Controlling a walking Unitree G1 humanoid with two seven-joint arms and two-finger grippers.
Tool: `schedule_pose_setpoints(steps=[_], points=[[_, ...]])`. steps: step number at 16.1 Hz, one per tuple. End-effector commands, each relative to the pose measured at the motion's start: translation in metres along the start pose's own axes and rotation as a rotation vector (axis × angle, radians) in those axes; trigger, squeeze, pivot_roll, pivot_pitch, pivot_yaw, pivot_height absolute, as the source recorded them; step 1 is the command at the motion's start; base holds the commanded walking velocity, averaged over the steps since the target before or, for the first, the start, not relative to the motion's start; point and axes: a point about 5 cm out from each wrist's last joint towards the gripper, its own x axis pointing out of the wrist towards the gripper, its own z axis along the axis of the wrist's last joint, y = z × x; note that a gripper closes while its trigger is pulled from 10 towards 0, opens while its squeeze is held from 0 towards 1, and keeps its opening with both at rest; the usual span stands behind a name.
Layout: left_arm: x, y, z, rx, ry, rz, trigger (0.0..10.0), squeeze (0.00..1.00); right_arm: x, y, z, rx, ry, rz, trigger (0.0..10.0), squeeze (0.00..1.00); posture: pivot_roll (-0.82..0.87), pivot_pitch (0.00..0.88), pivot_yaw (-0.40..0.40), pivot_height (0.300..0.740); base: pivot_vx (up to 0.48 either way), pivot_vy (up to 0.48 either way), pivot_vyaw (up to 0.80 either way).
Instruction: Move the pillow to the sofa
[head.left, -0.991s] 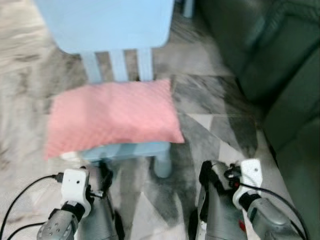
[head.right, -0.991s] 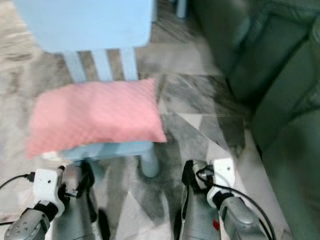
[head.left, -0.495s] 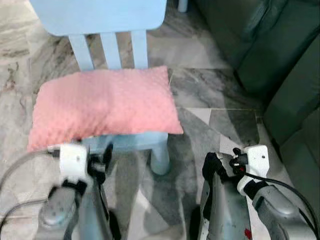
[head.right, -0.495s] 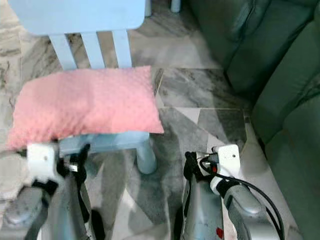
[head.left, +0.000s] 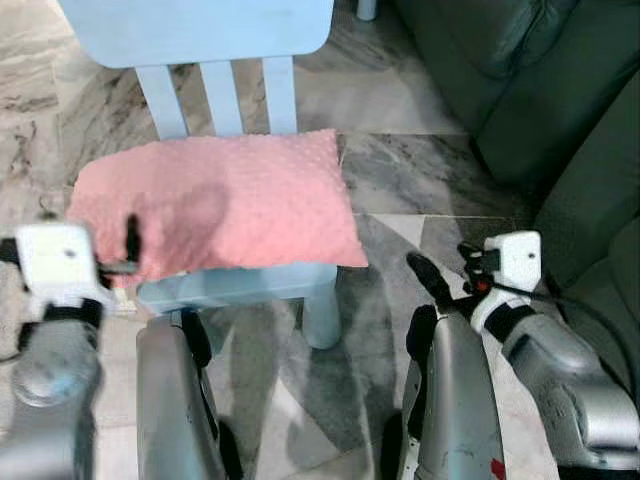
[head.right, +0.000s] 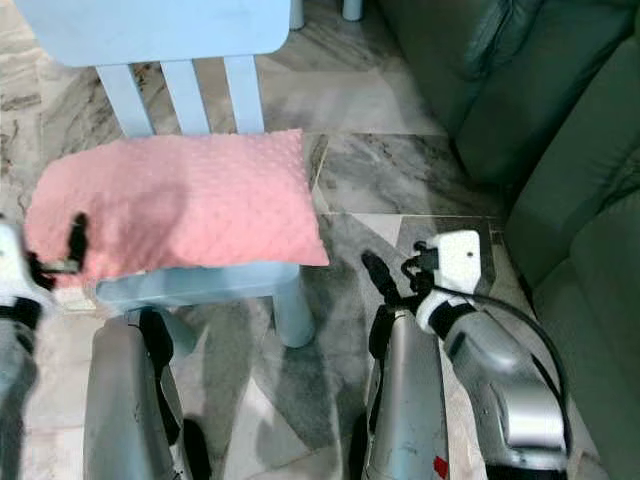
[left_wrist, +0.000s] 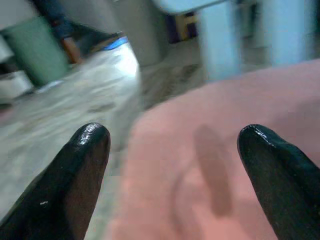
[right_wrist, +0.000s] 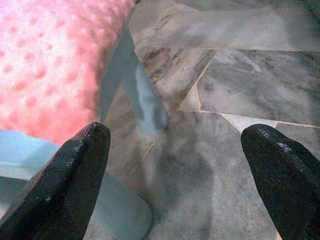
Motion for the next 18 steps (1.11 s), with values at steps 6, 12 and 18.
schedule_pose_setpoints(steps=[6,12,18], points=[[0.053,0.065,-0.022,-0.162,0.168,0.225,10.0,0.00,0.046,-0.004,0.043,0.163,-0.057,0.219,10.0,0.00,0.05,0.220,-0.018,0.345,0.000,0.000,0.00],[0.090,0.073,-0.028,-0.575,0.194,0.206,10.0,0.00,0.087,0.005,0.082,0.107,-0.114,0.359,10.0,0.00,0.05,0.247,-0.030,0.345,0.000,0.000,0.00],[0.107,0.064,-0.041,-0.831,0.404,0.079,10.0,0.00,0.097,0.012,0.097,0.107,-0.131,0.458,10.0,0.00,0.03,0.269,-0.028,0.345,0.000,0.000,0.00]])
